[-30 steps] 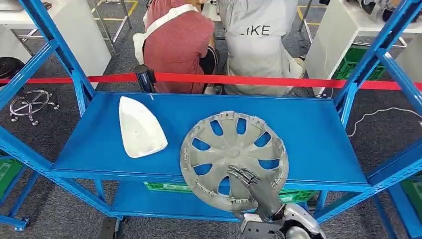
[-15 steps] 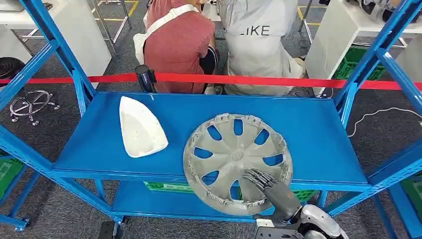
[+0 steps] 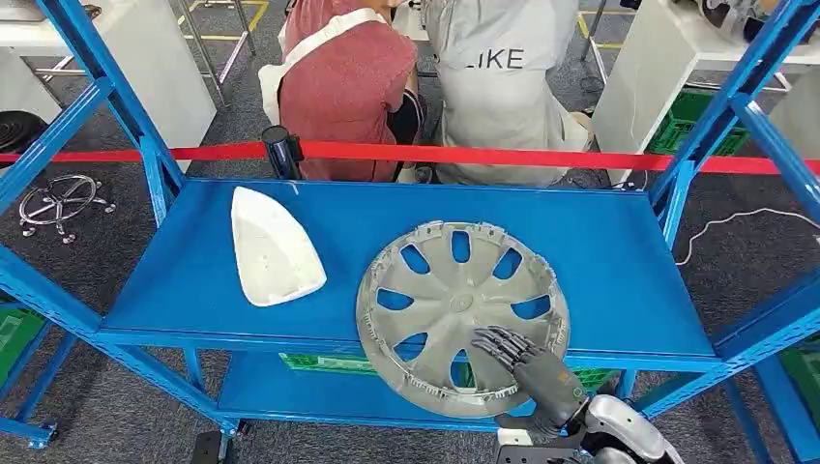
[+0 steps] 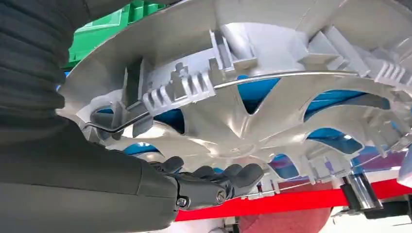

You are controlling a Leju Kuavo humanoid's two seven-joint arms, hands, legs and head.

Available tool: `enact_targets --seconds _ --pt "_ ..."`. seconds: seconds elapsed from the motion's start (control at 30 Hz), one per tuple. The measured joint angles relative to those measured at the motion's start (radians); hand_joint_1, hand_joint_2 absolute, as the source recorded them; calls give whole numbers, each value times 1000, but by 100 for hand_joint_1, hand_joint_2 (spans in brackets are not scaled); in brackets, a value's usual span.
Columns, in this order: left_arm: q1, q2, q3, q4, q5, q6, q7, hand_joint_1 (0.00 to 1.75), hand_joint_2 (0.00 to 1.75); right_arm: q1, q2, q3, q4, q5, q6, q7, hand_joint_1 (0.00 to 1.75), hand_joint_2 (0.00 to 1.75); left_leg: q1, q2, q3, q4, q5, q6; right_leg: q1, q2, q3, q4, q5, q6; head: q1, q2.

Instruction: Take the parts from the cabinet and place them on the table.

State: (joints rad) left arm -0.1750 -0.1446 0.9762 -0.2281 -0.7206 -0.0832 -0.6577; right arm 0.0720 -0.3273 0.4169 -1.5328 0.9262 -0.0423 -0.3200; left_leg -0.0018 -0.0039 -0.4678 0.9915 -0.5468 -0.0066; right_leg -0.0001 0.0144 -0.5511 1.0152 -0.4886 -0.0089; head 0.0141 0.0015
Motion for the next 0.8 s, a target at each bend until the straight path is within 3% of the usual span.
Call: enact_targets --seconds 0.13,0.17,0.43,0.8 --pt "0 -1 -2 1 0 0 -1 0 0 3 0 2 -1 8 0 6 0 175 0 0 0 0 0 0 0 0 0 0 0 0 0 0" --pt "0 -1 -3 1 0 0 0 0 0 7 0 2 -1 12 -3 13 175 175 0 0 0 0 0 0 0 0 0 0 0 0 0 0" --pt "-3 -7 -16 1 0 -3 4 0 0 45 -3 10 11 27 -52 61 175 175 0 0 0 0 0 0 0 0 0 0 0 0 0 0" --pt "-9 -10 -19 1 18 -21 14 0 0 27 -3 19 15 27 -53 76 175 175 0 0 1 0 0 0 0 0 1 0 0 0 0 0"
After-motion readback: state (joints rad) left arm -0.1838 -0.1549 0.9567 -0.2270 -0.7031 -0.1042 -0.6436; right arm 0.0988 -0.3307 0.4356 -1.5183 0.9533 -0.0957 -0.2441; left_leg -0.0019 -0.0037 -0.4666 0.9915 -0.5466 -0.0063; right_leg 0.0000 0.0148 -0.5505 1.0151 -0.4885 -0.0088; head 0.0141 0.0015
